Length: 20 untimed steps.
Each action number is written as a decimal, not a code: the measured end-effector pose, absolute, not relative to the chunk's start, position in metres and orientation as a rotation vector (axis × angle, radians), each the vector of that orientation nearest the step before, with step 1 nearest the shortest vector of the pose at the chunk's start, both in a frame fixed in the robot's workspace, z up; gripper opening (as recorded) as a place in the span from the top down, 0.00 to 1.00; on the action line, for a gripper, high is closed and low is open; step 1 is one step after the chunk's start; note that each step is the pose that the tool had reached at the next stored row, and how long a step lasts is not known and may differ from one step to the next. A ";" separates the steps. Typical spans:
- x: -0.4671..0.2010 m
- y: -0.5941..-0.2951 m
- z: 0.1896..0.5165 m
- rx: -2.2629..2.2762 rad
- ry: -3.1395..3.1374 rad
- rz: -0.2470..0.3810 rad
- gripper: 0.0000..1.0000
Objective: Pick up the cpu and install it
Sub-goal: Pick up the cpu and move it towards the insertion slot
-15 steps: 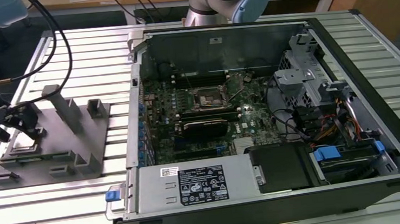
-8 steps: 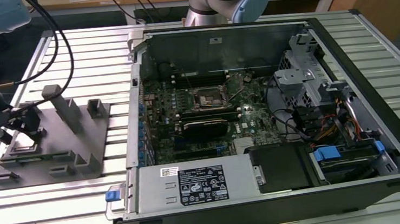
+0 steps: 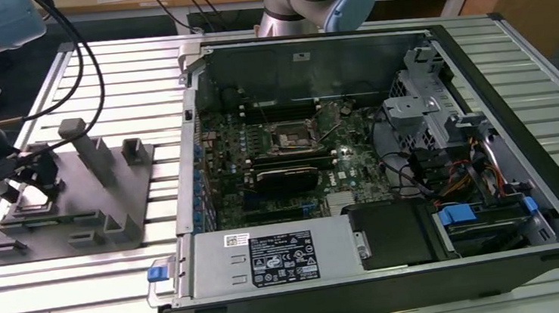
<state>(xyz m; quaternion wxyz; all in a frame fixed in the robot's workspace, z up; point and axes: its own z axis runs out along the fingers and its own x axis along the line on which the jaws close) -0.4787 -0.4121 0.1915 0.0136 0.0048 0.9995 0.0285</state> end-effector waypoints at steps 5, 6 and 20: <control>-0.479 -0.409 0.189 0.002 3.114 0.089 0.35; -0.479 -0.408 0.188 -0.001 3.114 0.089 0.35; -0.483 -0.406 0.179 -0.013 3.115 0.089 0.35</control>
